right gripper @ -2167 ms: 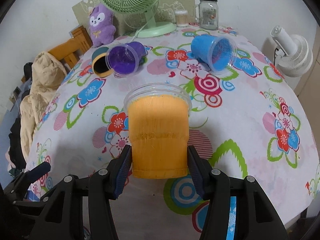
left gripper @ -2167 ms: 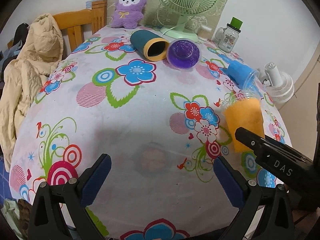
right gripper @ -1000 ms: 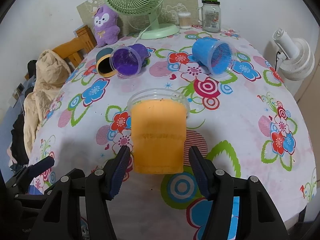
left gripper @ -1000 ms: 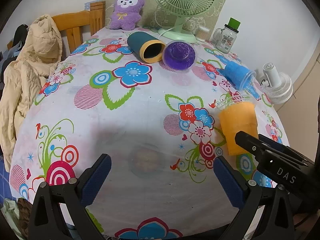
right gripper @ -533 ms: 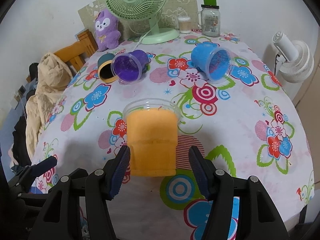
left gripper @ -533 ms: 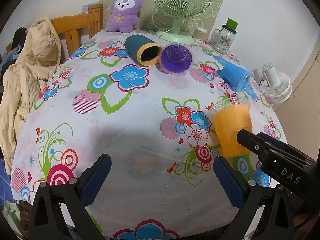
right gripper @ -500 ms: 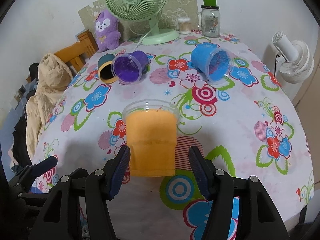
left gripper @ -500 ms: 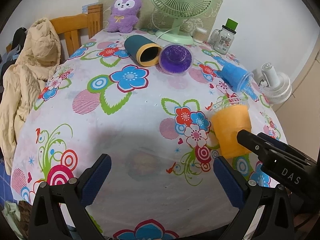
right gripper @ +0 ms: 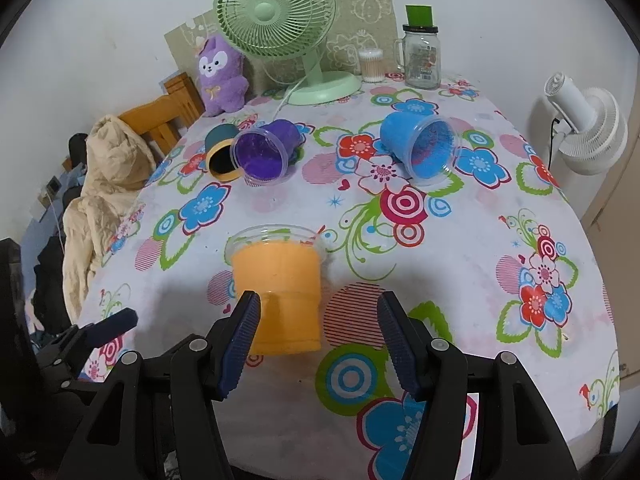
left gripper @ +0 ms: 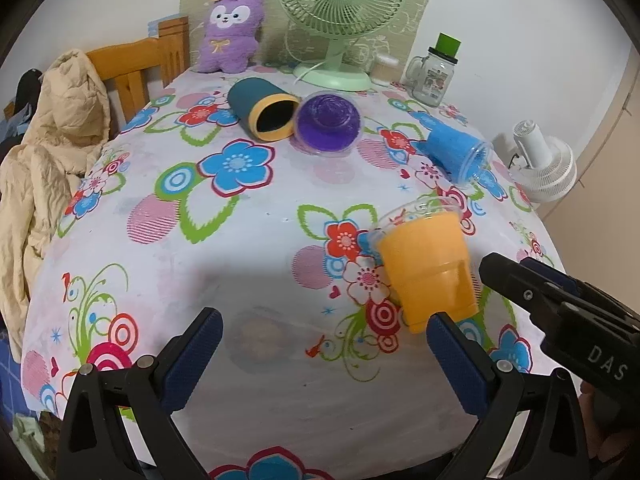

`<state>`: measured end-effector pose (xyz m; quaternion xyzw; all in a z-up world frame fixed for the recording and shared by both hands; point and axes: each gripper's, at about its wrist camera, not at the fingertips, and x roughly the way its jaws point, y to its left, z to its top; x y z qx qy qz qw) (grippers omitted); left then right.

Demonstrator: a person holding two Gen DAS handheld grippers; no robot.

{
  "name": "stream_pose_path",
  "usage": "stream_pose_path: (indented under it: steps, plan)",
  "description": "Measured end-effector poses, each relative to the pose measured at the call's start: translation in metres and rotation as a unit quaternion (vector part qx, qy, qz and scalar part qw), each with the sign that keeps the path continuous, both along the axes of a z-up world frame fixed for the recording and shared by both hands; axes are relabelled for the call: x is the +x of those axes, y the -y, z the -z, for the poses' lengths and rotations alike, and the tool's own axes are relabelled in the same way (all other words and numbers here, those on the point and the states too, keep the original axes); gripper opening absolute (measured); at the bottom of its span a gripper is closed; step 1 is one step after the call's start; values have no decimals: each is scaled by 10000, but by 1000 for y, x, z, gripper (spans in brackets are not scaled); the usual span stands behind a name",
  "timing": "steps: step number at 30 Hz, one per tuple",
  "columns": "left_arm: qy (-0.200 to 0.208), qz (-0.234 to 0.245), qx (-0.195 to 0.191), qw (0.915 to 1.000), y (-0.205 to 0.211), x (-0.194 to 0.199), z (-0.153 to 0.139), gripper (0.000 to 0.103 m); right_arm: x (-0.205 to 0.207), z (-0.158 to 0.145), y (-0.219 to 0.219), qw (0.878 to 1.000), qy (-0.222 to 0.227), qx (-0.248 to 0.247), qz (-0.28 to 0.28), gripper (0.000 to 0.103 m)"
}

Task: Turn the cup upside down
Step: 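Close the left tool on the orange cup while the right tool releases it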

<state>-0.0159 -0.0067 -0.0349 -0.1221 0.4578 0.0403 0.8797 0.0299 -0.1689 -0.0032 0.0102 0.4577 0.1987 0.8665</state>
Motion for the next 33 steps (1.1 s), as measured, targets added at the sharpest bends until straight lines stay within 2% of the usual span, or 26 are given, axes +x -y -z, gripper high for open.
stream_pose_path:
  steps: [3,11,18,23,33]
  plan:
    - [-20,29,19,10000,4,3,0,103,-2,-5,5,10000,-16,-1,13,64]
    - [-41,108,53,9999,19,15,0,103,-12,-27,21,9993,368,-5,-73,64]
    - [-73,13,-37,10000,33,31,4,103,-1,-20,54,9992,221,171,272,64]
    - [-316,21,-39,9995,42,37,18,103,5,-12,72,9986,104,245,460,64]
    - [-449,-19,36,9990,48,44,30,103,11,4,88,9981,-79,285,536,64]
